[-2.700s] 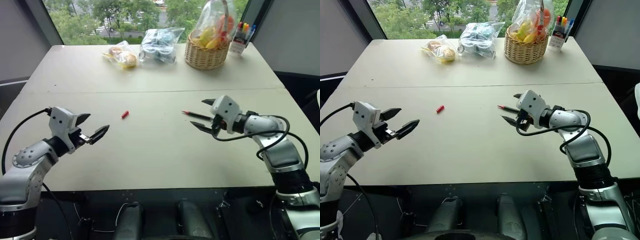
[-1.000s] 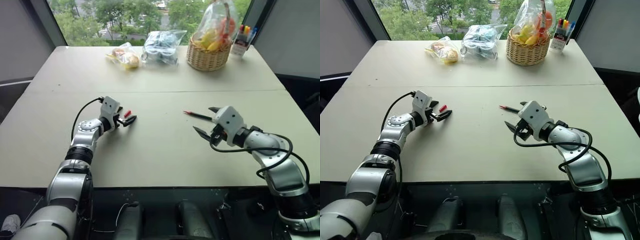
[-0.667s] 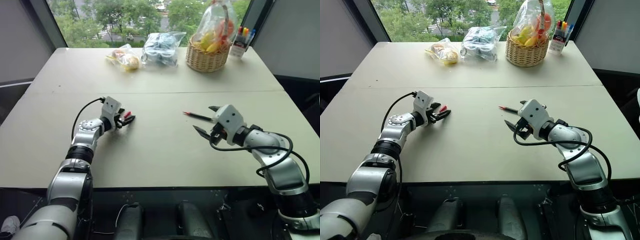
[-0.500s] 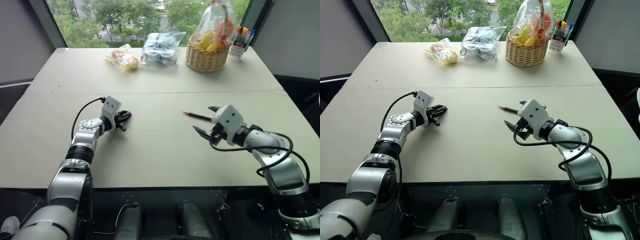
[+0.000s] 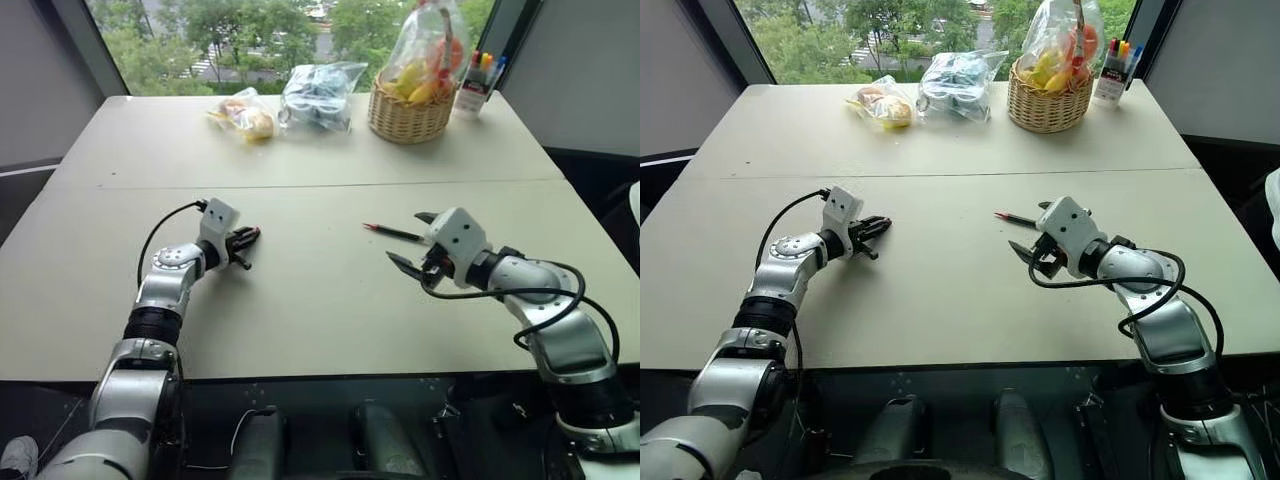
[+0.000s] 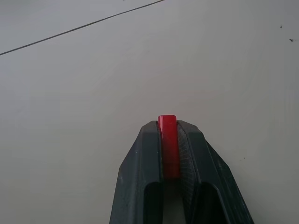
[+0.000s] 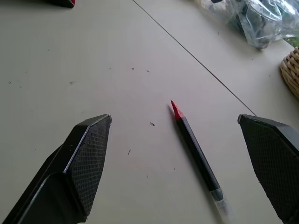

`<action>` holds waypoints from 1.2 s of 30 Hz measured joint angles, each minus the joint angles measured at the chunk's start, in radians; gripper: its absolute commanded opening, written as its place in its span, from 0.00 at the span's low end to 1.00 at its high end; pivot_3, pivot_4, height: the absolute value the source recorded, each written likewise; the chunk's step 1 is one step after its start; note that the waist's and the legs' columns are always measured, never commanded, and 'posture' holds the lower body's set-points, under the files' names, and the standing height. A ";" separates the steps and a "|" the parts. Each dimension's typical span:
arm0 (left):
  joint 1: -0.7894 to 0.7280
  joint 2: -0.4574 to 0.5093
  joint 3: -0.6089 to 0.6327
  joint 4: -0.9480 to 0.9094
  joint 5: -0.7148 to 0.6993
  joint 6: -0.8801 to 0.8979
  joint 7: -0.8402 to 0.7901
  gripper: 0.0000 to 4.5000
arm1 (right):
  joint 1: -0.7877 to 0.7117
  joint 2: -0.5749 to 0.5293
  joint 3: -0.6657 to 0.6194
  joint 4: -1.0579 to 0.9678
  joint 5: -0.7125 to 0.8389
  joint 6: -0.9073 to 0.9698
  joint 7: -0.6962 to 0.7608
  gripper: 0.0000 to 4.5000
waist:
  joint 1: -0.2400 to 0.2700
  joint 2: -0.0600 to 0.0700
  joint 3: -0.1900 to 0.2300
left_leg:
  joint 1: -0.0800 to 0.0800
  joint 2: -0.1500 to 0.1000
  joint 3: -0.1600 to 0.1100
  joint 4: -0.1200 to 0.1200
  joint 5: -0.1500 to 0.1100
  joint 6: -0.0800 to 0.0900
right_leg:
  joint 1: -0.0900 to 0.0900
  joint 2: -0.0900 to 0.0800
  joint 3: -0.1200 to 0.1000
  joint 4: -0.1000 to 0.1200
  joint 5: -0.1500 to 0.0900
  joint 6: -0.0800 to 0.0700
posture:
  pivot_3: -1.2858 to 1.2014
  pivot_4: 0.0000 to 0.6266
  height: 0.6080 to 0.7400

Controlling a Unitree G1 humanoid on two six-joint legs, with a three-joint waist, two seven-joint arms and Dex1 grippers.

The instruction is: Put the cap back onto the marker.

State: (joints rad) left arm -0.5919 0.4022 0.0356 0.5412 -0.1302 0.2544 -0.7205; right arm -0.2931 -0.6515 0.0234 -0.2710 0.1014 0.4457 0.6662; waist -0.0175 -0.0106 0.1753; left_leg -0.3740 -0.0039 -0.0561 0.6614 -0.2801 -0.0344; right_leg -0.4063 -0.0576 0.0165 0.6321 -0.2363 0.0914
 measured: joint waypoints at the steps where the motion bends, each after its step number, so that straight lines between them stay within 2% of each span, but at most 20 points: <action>1: 0.022 0.004 0.001 -0.046 -0.014 0.032 -0.005 0.00 | -0.014 -0.002 0.001 0.029 0.000 -0.010 0.007 1.00 | 0.001 0.000 0.000 | 0.000 0.000 0.000 0.000 0.000 0.000 | 0.000 0.000 0.000 0.000 0.000 0.000 | 0.52 0.24 1.00; 5: 0.114 0.038 0.012 -0.280 -0.096 0.192 -0.038 0.00 | -0.117 -0.010 0.009 0.213 -0.003 -0.096 0.055 1.00 | 0.000 0.000 0.001 | -0.001 0.000 0.000 0.000 0.000 0.000 | -0.001 0.000 0.000 0.000 0.000 0.000 | 0.52 0.24 1.00; 11: 0.174 0.110 0.056 -0.563 -0.195 0.362 -0.037 0.00 | -0.294 -0.017 0.048 0.619 -0.037 -0.295 0.168 1.00 | -0.001 0.000 0.002 | -0.001 0.000 0.002 -0.001 0.000 0.000 | -0.001 0.000 0.000 -0.001 0.000 0.000 | 0.52 0.24 1.00; 18: 0.242 0.129 0.072 -0.704 -0.245 0.438 0.003 0.00 | -0.481 0.028 0.086 1.075 -0.064 -0.478 0.326 1.00 | -0.004 0.001 0.003 | 0.000 0.000 0.002 -0.003 0.000 0.000 | -0.002 0.000 0.001 -0.001 0.000 0.000 | 0.52 0.24 1.00; 22: 0.273 0.133 0.075 -0.755 -0.257 0.455 0.023 0.00 | -0.570 0.057 0.087 1.249 -0.086 -0.542 0.366 1.00 | -0.004 0.001 0.003 | 0.000 0.000 0.003 -0.003 0.000 0.000 | -0.002 0.000 0.002 -0.001 0.000 0.000 | 0.52 0.24 1.00; 29: 0.287 0.136 0.084 -0.796 -0.282 0.467 0.057 0.00 | -0.668 0.111 0.082 1.435 -0.104 -0.552 0.405 1.00 | -0.003 0.001 0.003 | -0.001 0.000 0.003 -0.004 0.000 0.000 | -0.002 0.000 0.002 -0.002 0.000 -0.001 | 0.52 0.24 1.00; 36: 0.287 0.140 0.101 -0.820 -0.302 0.483 0.083 0.00 | -0.688 0.128 0.064 1.488 -0.111 -0.522 0.423 1.00 | -0.003 0.002 0.003 | 0.000 0.000 0.003 -0.004 0.000 0.000 | -0.002 -0.001 0.002 -0.002 0.000 -0.001 | 0.52 0.24 1.00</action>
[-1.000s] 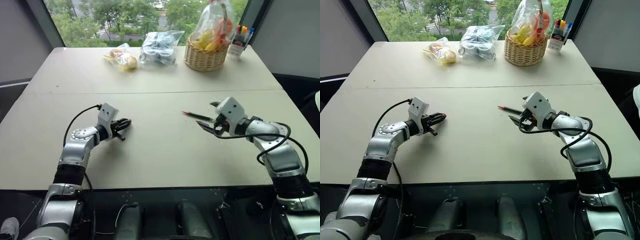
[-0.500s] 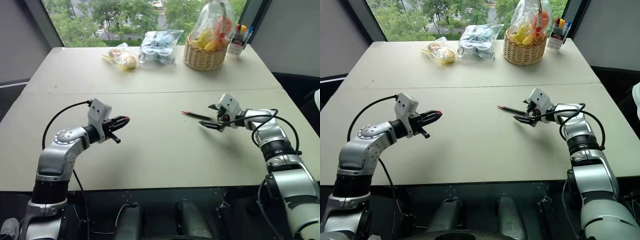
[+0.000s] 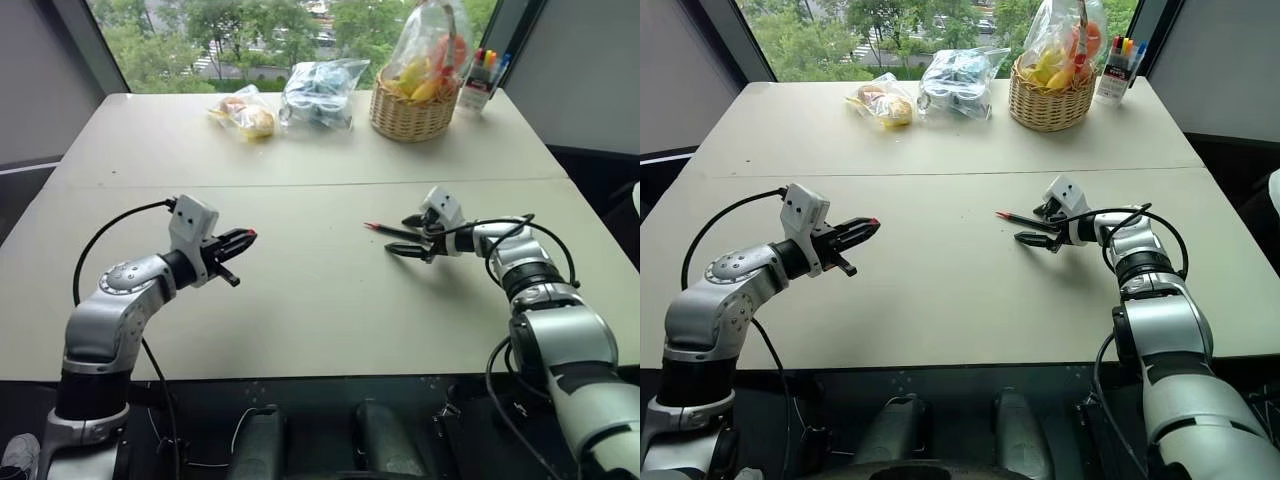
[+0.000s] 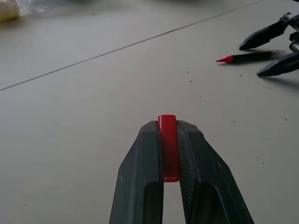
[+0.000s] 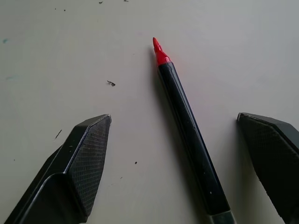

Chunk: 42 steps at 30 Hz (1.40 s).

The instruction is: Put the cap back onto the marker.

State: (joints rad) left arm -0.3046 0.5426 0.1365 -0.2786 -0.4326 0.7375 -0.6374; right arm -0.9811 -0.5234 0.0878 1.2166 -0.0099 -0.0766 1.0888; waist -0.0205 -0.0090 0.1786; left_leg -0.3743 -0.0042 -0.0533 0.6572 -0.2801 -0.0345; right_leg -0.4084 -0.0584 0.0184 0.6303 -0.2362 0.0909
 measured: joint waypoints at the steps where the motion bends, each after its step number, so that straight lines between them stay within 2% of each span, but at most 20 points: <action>1: 0.000 0.002 0.000 0.000 -0.003 0.001 0.003 0.00 | -0.002 0.002 -0.002 0.005 -0.005 -0.002 -0.001 1.00 | 0.000 0.000 0.000 | 0.000 0.000 0.000 0.000 0.000 0.000 | 0.000 0.000 0.000 0.000 0.000 0.000 | 0.52 0.24 1.00; 5: 0.000 0.005 0.000 -0.002 -0.014 0.002 0.010 0.00 | -0.004 0.005 -0.014 0.013 -0.008 -0.001 -0.002 1.00 | 0.000 0.000 0.000 | 0.000 0.000 0.000 0.000 0.000 0.000 | 0.000 0.000 0.000 0.000 0.000 0.000 | 0.52 0.24 1.00; 9: 0.000 0.008 0.000 -0.007 -0.016 0.001 0.012 0.00 | -0.006 0.005 -0.023 0.018 -0.016 -0.001 -0.023 0.61 | 0.000 0.000 0.000 | 0.000 0.000 0.000 0.000 0.000 0.000 | 0.000 0.000 0.000 0.000 0.000 0.000 | 0.52 0.24 1.00; 13: 0.000 0.009 0.000 -0.008 -0.017 0.001 0.012 0.00 | -0.006 0.005 -0.032 0.020 -0.017 -0.002 -0.022 0.11 | -0.001 0.000 0.000 | 0.000 0.000 0.000 -0.001 0.000 0.000 | 0.000 0.000 0.000 0.000 0.000 0.000 | 0.52 0.24 1.00; 14: 0.000 0.010 0.000 -0.008 -0.017 0.001 0.012 0.00 | -0.005 0.005 -0.032 0.021 -0.019 -0.003 -0.022 0.01 | -0.001 0.000 0.000 | 0.001 0.000 0.000 -0.002 0.000 0.000 | 0.000 0.000 0.000 0.000 0.000 0.000 | 0.52 0.24 1.00; 24: -0.014 0.017 -0.011 0.033 -0.032 -0.053 -0.064 0.00 | 0.005 0.004 -0.021 -0.008 -0.043 -0.039 -0.002 0.01 | -0.003 0.000 0.000 | 0.001 0.000 0.001 -0.004 0.000 0.000 | -0.001 0.000 0.000 -0.001 0.000 0.000 | 0.52 0.24 1.00; 33: -0.179 0.011 -0.156 0.347 0.103 -0.462 -0.270 0.00 | 0.046 -0.031 0.094 -0.278 -0.144 -0.236 0.013 0.01 | -0.001 0.002 0.001 | 0.000 0.000 0.002 -0.007 0.001 -0.002 | -0.004 0.000 0.001 -0.001 0.000 0.000 | 0.52 0.24 1.00; 38: -0.260 -0.009 -0.197 0.562 0.162 -0.718 -0.407 0.00 | 0.079 -0.044 0.111 -0.462 -0.144 -0.228 0.018 0.01 | 0.001 0.002 0.001 | 0.000 0.000 0.002 -0.008 0.001 -0.002 | -0.004 0.000 0.001 -0.001 0.000 0.000 | 0.52 0.24 1.00; 42: -0.302 -0.045 -0.215 0.725 0.183 -0.852 -0.496 0.00 | 0.132 -0.042 0.147 -0.599 -0.145 -0.194 0.036 0.01 | 0.003 0.002 0.001 | -0.001 0.000 0.002 -0.007 0.001 -0.002 | -0.005 0.000 0.001 -0.001 0.000 0.000 | 0.52 0.24 1.00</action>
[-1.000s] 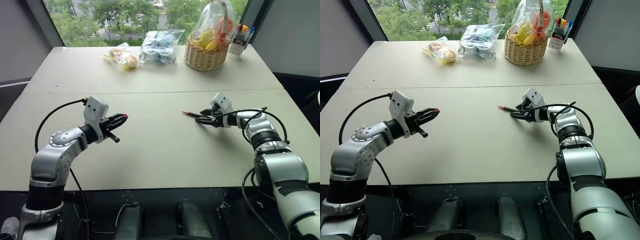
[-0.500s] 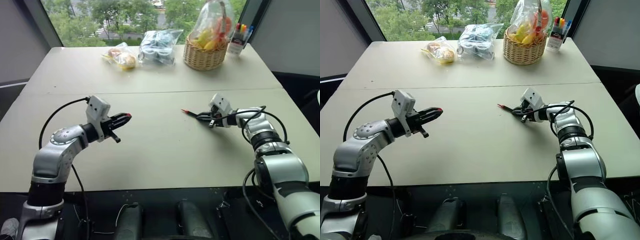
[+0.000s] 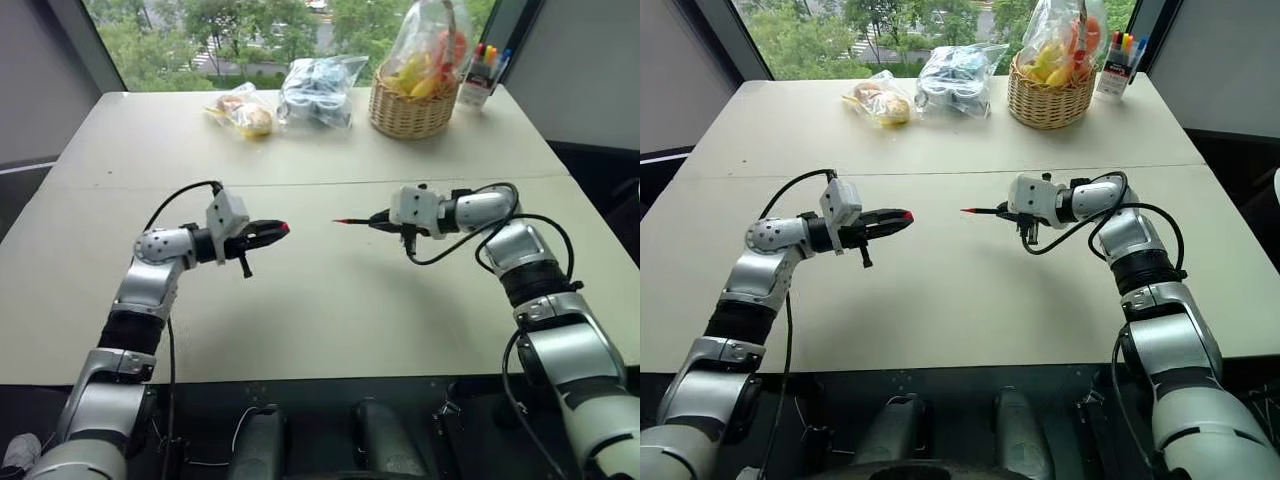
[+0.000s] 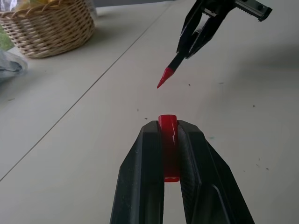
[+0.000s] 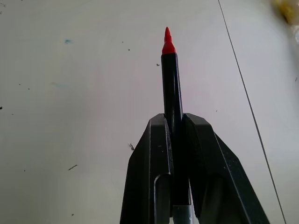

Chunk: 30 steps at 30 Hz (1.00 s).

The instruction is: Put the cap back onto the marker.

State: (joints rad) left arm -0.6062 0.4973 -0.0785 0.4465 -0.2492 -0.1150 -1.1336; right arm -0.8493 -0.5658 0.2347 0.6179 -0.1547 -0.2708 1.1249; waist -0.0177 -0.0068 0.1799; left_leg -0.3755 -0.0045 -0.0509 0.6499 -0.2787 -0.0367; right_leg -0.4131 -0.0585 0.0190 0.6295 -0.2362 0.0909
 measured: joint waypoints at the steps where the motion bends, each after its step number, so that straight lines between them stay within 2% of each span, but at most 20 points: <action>1: -0.008 -0.004 -0.005 0.034 0.004 -0.034 -0.018 0.00 | 0.010 -0.001 0.006 -0.019 0.000 0.006 0.001 0.01 | 0.000 0.000 0.000 | 0.000 0.000 0.000 0.000 0.000 0.000 | 0.000 0.000 0.000 0.000 0.000 0.000 | 0.52 0.24 1.00; 5: -0.047 -0.033 -0.006 0.170 0.023 -0.185 -0.061 0.00 | 0.036 -0.003 0.026 -0.093 0.001 0.051 0.008 0.01 | 0.001 0.000 0.000 | 0.000 0.000 0.000 0.000 0.000 0.000 | 0.000 0.000 0.000 0.000 0.000 0.000 | 0.52 0.24 1.00; 10: -0.097 -0.041 -0.006 0.265 0.037 -0.289 -0.091 0.00 | 0.052 -0.002 0.032 -0.150 0.004 0.100 0.012 0.01 | 0.000 0.000 0.000 | 0.000 0.000 0.000 0.000 0.000 0.000 | 0.000 0.000 0.000 0.000 0.000 0.000 | 0.52 0.24 1.00; 19: -0.111 -0.054 -0.015 0.319 0.058 -0.378 -0.148 0.00 | 0.052 0.007 0.032 -0.214 0.033 0.161 0.025 0.01 | 0.000 0.000 0.000 | 0.000 0.000 0.000 0.000 0.000 0.000 | 0.000 0.000 0.000 0.001 0.000 0.000 | 0.52 0.24 1.00; 30: -0.111 -0.060 -0.019 0.338 0.068 -0.405 -0.161 0.00 | 0.052 0.007 0.034 -0.302 0.082 0.238 0.078 0.01 | 0.001 0.000 0.000 | 0.000 0.000 0.000 0.000 0.000 0.000 | 0.000 0.000 0.000 0.001 0.000 0.000 | 0.52 0.24 1.00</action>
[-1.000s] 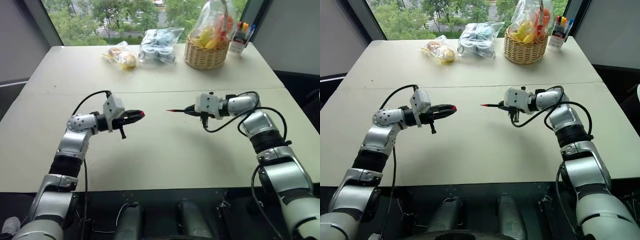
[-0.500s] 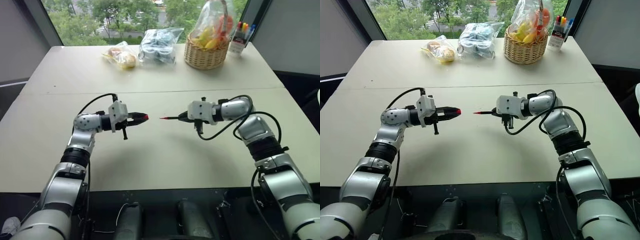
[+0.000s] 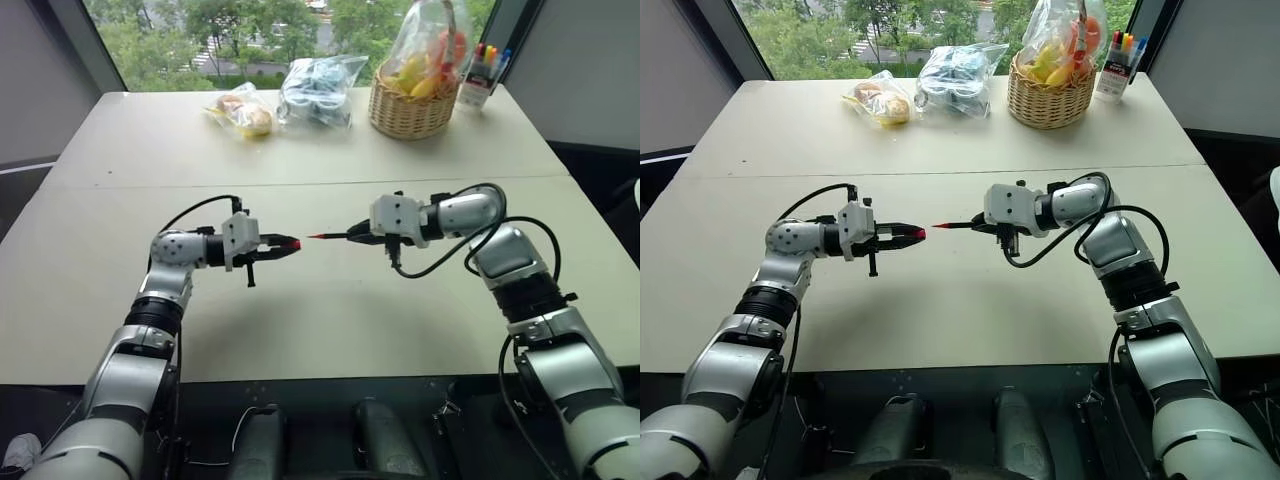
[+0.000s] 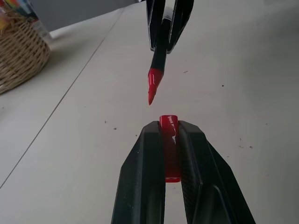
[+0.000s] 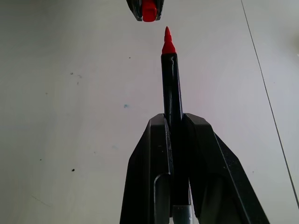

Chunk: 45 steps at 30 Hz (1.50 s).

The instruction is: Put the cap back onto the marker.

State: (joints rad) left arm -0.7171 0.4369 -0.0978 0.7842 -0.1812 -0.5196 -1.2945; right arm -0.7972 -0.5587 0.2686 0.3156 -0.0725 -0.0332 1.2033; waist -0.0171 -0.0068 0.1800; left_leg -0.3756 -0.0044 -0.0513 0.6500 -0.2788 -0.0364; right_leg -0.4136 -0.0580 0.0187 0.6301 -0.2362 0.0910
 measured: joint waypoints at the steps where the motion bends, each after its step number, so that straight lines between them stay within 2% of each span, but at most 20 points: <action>1: 0.000 0.000 0.000 0.000 0.001 -0.002 0.001 0.00 | 0.000 0.000 0.001 0.000 0.000 0.001 0.000 0.01 | 0.000 0.000 0.000 | 0.000 0.000 0.000 0.000 0.000 0.000 | 0.000 0.000 0.000 0.000 0.000 0.000 | 0.52 0.24 1.00; 31: -0.003 -0.015 0.000 -0.004 0.018 -0.009 0.030 0.00 | 0.004 0.022 0.030 -0.011 0.007 0.009 -0.009 0.01 | 0.000 0.000 0.000 | 0.000 0.000 0.000 0.000 0.000 0.000 | 0.000 0.000 0.000 0.000 0.000 0.000 | 0.52 0.24 1.00; 45: -0.003 -0.016 0.000 -0.019 0.018 -0.011 0.012 0.00 | 0.009 0.038 0.033 -0.052 0.011 0.078 -0.001 0.01 | 0.000 0.000 0.000 | 0.000 0.000 0.000 0.000 0.000 0.000 | 0.000 0.000 0.000 0.000 0.000 0.000 | 0.52 0.24 1.00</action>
State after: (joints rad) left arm -0.7201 0.4209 -0.0977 0.7656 -0.1635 -0.5308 -1.2826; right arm -0.7885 -0.5206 0.3014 0.2631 -0.0617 0.0444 1.2022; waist -0.0171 -0.0068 0.1799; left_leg -0.3756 -0.0044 -0.0514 0.6501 -0.2788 -0.0364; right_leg -0.4136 -0.0578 0.0186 0.6304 -0.2362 0.0910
